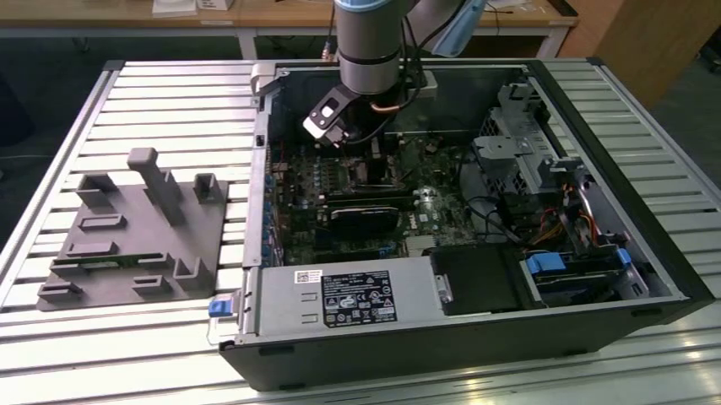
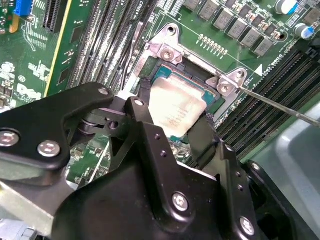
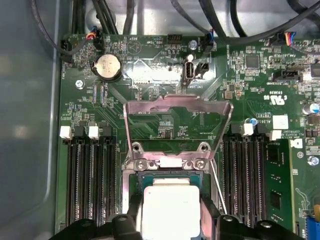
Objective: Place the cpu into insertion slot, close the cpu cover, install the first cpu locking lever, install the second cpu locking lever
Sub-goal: 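Place the cpu into insertion slot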
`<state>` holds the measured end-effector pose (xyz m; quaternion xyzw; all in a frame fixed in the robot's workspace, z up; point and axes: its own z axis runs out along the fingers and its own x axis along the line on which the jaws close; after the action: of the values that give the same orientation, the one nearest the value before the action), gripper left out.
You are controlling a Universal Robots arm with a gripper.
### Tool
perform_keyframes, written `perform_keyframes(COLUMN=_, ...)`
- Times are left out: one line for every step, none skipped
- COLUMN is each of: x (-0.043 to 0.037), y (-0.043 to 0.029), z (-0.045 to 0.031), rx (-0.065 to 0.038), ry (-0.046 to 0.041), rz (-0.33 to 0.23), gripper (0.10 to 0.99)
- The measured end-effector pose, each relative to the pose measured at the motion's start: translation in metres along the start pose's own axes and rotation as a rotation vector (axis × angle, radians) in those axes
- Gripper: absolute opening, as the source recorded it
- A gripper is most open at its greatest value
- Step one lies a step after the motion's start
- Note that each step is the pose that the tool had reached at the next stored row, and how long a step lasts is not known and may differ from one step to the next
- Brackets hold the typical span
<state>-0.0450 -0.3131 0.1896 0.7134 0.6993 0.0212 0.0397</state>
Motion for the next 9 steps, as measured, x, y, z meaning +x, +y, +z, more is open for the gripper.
perform_keyframes(x=0.0001, y=0.0001, z=0.0003, rx=-0.001, ry=0.0003, rz=0.0, gripper=0.549)
perform_keyframes(x=0.0, y=0.0, z=0.0002, rx=0.0, ry=-0.0003, rz=0.0, gripper=0.612)
perform_keyframes(x=-0.0002, y=0.0, z=-0.0004, rx=0.0, ry=-0.0015, rz=0.0, gripper=0.612)
perform_keyframes(x=-0.0003, y=0.0, z=-0.0011, rx=0.0, ry=-0.0013, rz=0.0, gripper=0.612)
perform_keyframes(x=-0.0003, y=0.0002, z=-0.0026, rx=0.0, ry=-0.0011, rz=0.0, gripper=0.612)
perform_keyframes(x=-0.0004, y=0.0003, z=-0.0047, rx=0.001, ry=-0.0009, rz=0.0, gripper=0.612)
perform_keyframes(x=-0.0004, y=0.0006, z=-0.0073, rx=0.0, ry=-0.0004, rz=0.0, gripper=0.612)
perform_keyframes(x=-0.0005, y=0.0008, z=-0.0102, rx=0.001, ry=-0.0005, rz=0.0, gripper=0.612)
perform_keyframes(x=-0.0006, y=0.001, z=-0.0129, rx=0.001, ry=0.0, rz=0.0, gripper=0.612)
